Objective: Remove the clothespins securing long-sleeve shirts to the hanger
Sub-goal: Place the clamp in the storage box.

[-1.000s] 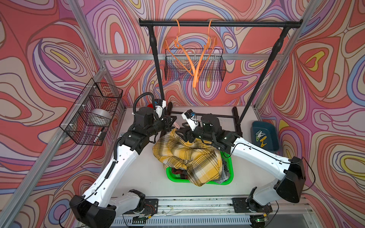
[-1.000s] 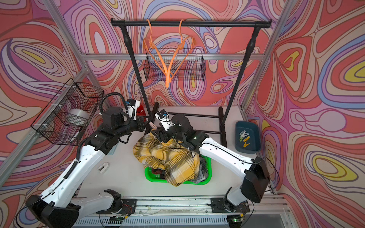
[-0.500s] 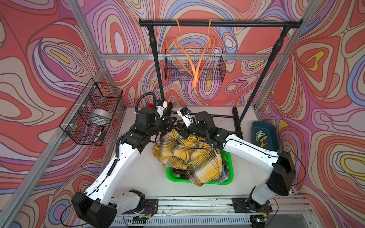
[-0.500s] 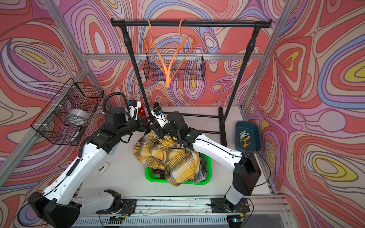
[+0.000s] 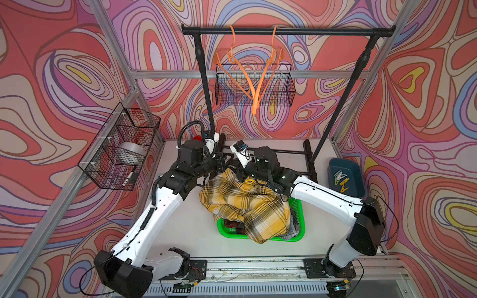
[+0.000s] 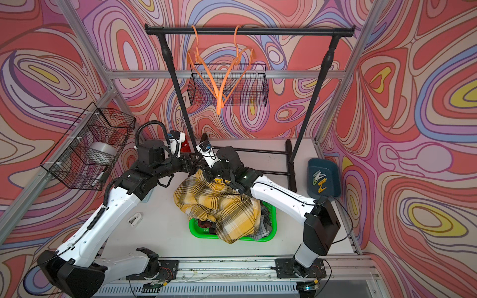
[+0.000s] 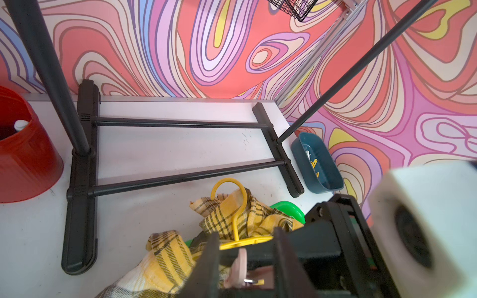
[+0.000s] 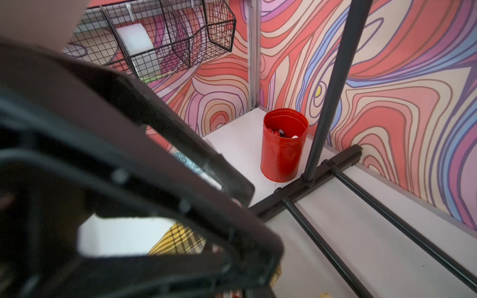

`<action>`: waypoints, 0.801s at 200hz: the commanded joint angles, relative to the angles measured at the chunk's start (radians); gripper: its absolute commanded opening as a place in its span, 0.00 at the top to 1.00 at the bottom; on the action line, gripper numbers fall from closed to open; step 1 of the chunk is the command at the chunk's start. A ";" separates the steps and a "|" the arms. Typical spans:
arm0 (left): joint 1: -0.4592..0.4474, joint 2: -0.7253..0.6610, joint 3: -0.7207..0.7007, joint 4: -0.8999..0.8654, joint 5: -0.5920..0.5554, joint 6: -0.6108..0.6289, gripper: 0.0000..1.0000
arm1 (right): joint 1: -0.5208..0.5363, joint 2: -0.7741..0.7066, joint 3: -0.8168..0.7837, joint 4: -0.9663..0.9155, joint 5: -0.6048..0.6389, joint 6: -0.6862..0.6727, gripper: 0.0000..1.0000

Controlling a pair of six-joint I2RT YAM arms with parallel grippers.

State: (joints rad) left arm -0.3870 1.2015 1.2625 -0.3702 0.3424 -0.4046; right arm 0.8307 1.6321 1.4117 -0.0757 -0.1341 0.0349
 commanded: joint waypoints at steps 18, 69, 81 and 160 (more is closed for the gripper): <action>0.032 -0.128 -0.084 0.160 -0.045 0.061 0.08 | -0.007 -0.166 -0.069 -0.130 0.169 0.023 1.00; 0.148 -0.206 -0.200 0.279 -0.002 0.032 0.12 | -0.323 -0.403 -0.186 -0.438 0.241 0.206 1.00; 0.158 -0.207 -0.207 0.272 0.004 0.033 0.12 | -0.471 -0.434 -0.217 -0.494 0.203 0.236 1.00; 0.178 -0.191 -0.240 0.239 -0.001 0.067 0.11 | -1.008 -0.352 -0.382 -0.313 0.211 0.296 1.00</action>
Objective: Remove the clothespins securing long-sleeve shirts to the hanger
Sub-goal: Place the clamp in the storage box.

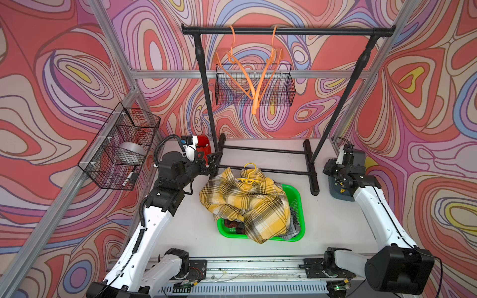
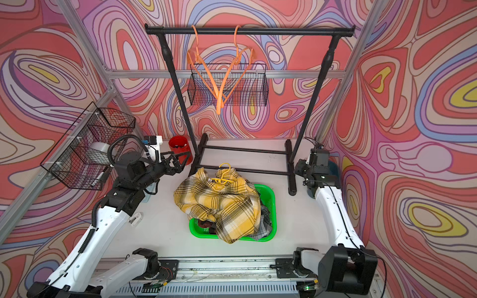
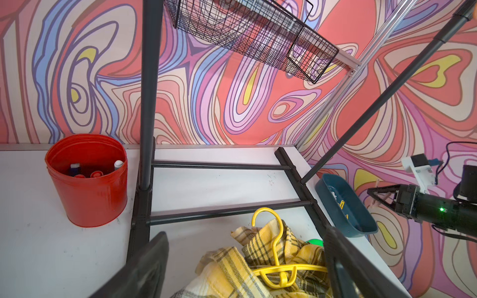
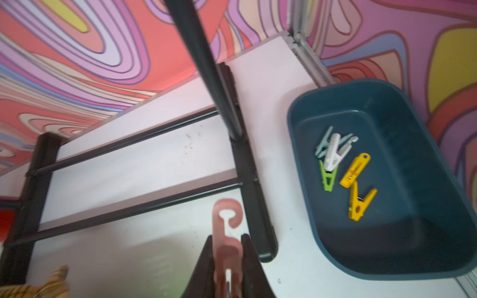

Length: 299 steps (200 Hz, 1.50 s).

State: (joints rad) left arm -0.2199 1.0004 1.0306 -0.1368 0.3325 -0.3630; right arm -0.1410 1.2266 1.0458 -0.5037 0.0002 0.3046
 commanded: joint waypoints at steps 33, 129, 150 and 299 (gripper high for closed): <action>0.022 0.034 -0.004 -0.035 0.023 0.026 0.11 | -0.110 0.186 -0.056 0.255 0.184 0.043 1.00; 0.045 0.061 -0.012 -0.024 0.034 0.029 0.10 | -0.216 0.392 0.059 0.310 0.148 0.098 0.51; 0.049 0.062 -0.012 -0.017 0.033 0.030 0.10 | -0.216 0.307 0.033 0.301 0.061 0.106 0.46; 0.072 0.051 -0.012 -0.039 0.058 0.040 0.10 | 0.543 0.332 0.225 0.242 -0.579 0.091 0.41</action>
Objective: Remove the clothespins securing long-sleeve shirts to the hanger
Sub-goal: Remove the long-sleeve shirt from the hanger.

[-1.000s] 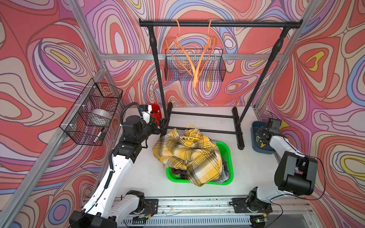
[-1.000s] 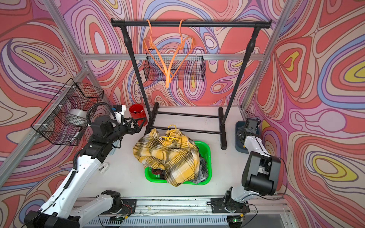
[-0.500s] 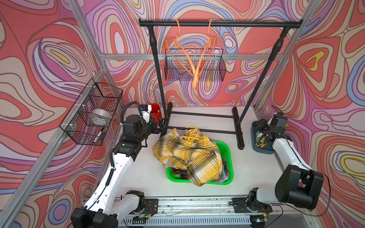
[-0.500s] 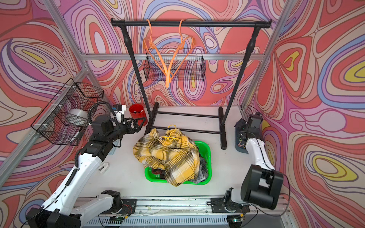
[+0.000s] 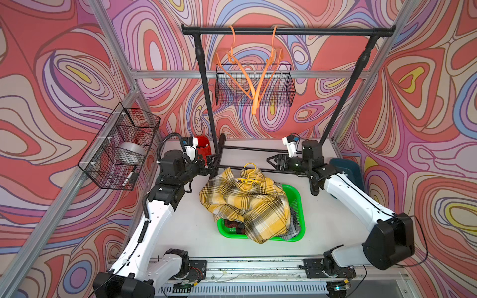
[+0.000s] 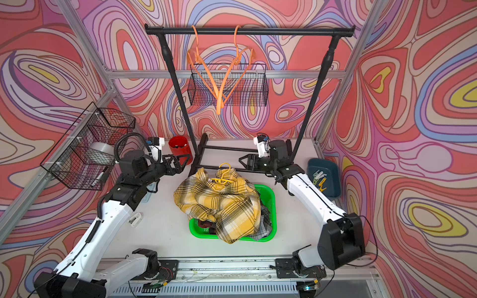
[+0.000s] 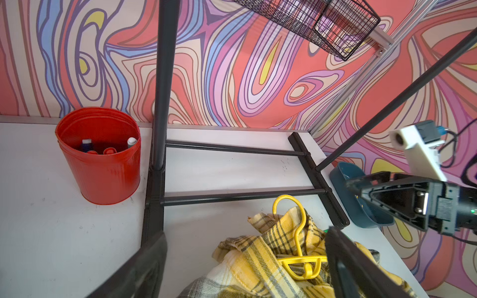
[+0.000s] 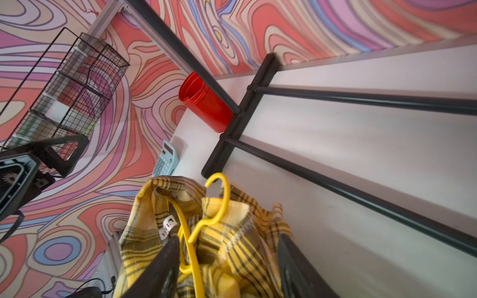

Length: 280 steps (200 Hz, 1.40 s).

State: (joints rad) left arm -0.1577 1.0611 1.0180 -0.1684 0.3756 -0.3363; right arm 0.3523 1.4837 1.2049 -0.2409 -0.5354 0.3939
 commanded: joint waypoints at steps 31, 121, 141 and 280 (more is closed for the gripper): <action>0.014 -0.004 0.014 -0.013 0.021 0.016 0.10 | 0.087 0.177 0.113 -0.035 -0.024 0.019 0.43; 0.017 0.005 0.008 -0.013 0.028 -0.004 0.10 | 0.129 0.224 0.107 0.112 -0.148 0.082 0.55; 0.017 0.008 0.001 -0.011 0.026 -0.009 0.10 | 0.129 0.221 0.118 0.127 -0.196 0.087 0.64; 0.136 0.026 -0.166 0.098 0.111 -0.211 0.13 | 0.129 0.158 0.235 0.077 -0.293 -0.061 1.00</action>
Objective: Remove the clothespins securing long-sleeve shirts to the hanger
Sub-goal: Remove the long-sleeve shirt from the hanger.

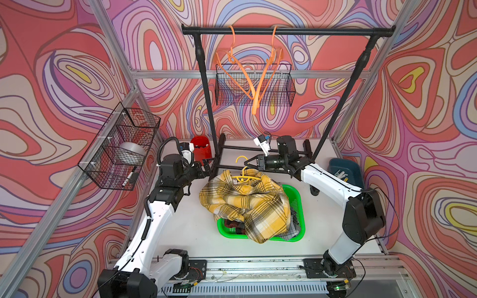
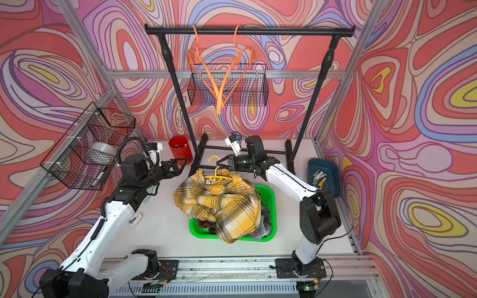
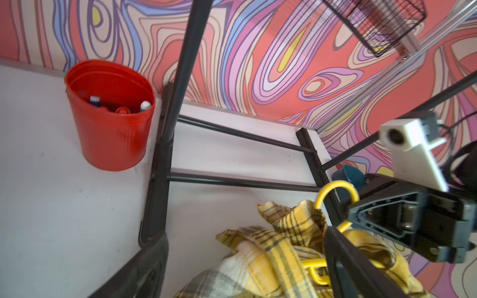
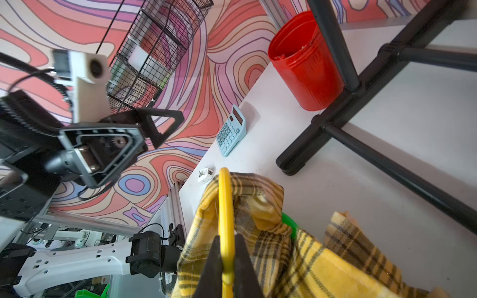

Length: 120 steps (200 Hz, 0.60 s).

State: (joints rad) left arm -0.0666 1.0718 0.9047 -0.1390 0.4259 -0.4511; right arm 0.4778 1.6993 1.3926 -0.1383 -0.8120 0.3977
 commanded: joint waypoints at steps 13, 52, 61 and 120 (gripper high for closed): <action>0.055 0.020 -0.072 0.082 0.078 -0.105 0.13 | 0.004 -0.073 0.061 -0.037 -0.006 -0.071 1.00; 0.060 0.001 -0.110 0.091 0.080 -0.100 0.13 | 0.003 -0.124 0.155 -0.153 0.001 -0.172 1.00; 0.063 -0.005 -0.124 0.095 0.074 -0.107 0.13 | 0.003 -0.129 0.187 -0.192 0.005 -0.190 1.00; 0.064 -0.046 -0.239 0.199 0.086 -0.158 0.14 | -0.026 -0.097 0.358 -0.355 0.059 -0.215 1.00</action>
State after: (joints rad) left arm -0.0063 1.0500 0.6930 0.0048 0.4938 -0.5804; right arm 0.4713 1.5986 1.6878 -0.4324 -0.7753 0.2077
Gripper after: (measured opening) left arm 0.860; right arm 0.082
